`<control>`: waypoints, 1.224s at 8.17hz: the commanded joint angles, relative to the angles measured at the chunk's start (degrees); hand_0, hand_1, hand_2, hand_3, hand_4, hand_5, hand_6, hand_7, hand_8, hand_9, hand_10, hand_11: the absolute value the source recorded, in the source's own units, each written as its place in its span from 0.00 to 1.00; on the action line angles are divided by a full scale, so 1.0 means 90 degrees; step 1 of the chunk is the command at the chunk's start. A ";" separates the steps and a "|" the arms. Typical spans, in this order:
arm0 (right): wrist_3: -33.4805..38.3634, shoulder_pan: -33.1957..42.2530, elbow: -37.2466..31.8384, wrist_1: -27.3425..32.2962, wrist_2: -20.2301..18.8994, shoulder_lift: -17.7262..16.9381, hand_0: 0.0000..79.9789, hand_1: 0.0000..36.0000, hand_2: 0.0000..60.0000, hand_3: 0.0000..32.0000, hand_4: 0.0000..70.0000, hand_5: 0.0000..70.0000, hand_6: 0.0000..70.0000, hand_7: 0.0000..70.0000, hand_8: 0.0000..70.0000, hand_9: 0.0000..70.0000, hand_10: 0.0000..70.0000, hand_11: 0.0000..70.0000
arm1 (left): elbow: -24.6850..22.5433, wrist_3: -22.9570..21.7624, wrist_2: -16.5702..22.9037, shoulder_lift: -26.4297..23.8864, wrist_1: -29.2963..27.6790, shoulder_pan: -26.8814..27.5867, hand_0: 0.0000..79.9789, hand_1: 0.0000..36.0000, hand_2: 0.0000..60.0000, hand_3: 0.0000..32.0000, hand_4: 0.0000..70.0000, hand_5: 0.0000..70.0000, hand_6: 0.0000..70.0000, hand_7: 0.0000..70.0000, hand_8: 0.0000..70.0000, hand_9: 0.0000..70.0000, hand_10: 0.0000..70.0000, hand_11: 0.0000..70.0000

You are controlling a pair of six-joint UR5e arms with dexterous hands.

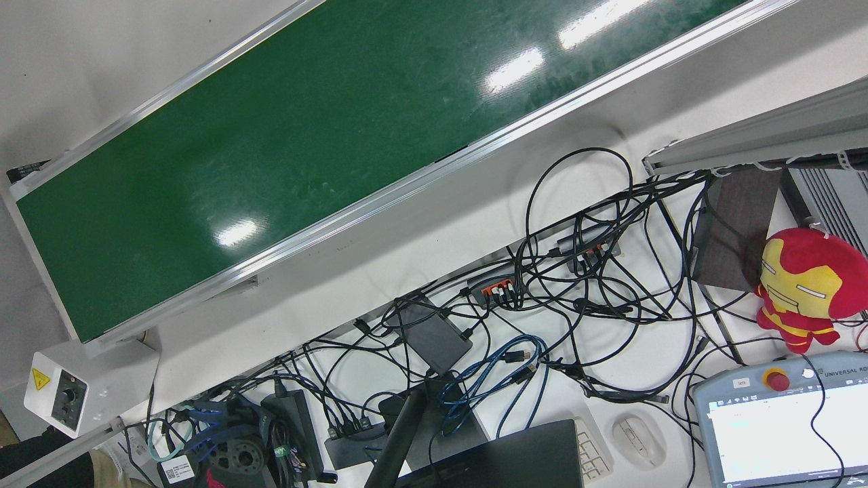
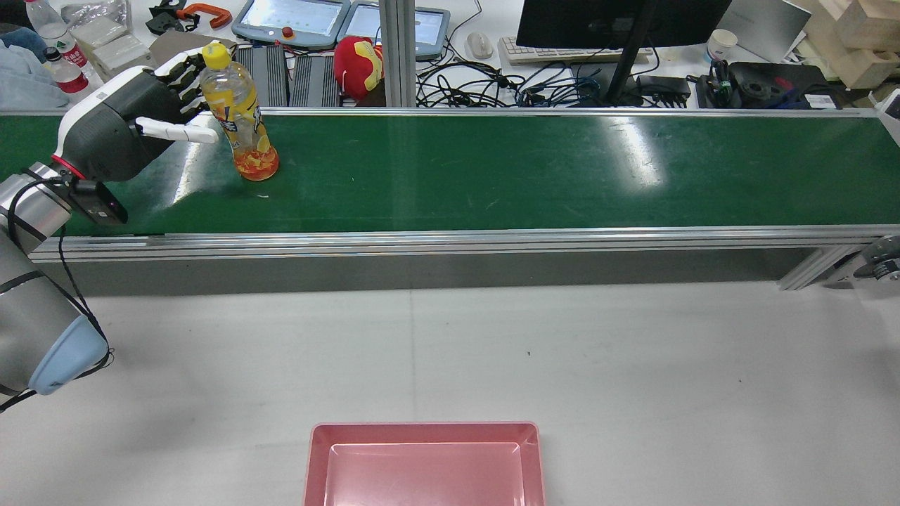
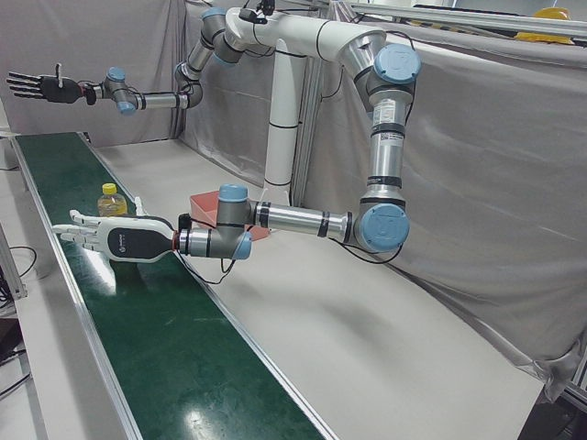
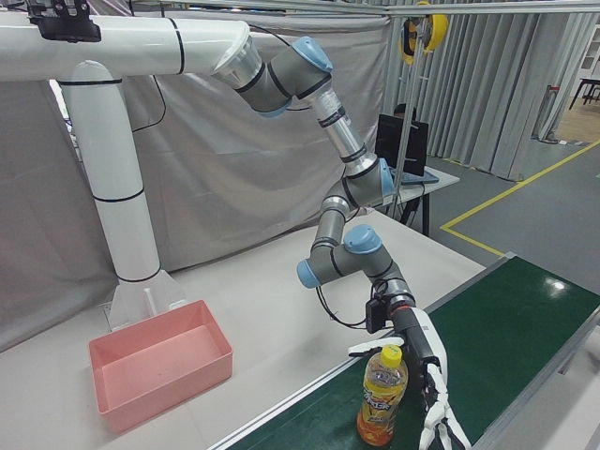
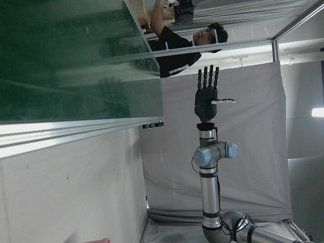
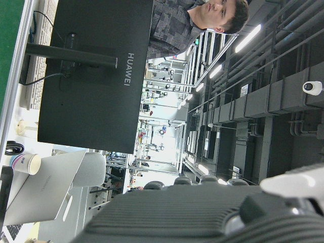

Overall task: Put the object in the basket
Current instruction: 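Reach the left hand toward the juice bottle on the green conveyor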

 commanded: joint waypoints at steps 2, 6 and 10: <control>0.0000 0.0010 0.0000 -0.0002 0.0000 0.0000 0.00 0.00 0.00 0.00 0.00 0.00 0.00 0.00 0.00 0.00 0.00 0.00 | 0.0102 0.0004 -0.0001 -0.0222 0.0004 0.0119 0.70 0.57 0.09 0.00 0.07 0.42 0.01 0.01 0.09 0.12 0.17 0.28; 0.0000 0.0000 0.0000 -0.0002 0.0000 0.0000 0.00 0.00 0.00 0.00 0.00 0.00 0.00 0.00 0.00 0.00 0.00 0.00 | 0.0014 -0.0045 -0.0436 -0.0281 0.0383 0.0179 0.71 0.60 0.19 0.00 0.13 0.76 0.05 0.06 0.19 0.26 0.33 0.51; 0.0000 0.0000 0.0000 -0.0002 0.0000 0.0000 0.00 0.00 0.00 0.00 0.00 0.00 0.00 0.00 0.00 0.00 0.00 0.00 | -0.0044 -0.0006 -0.0655 -0.0408 0.0785 0.0217 0.81 0.70 0.79 0.00 0.71 1.00 0.65 0.72 0.99 1.00 1.00 1.00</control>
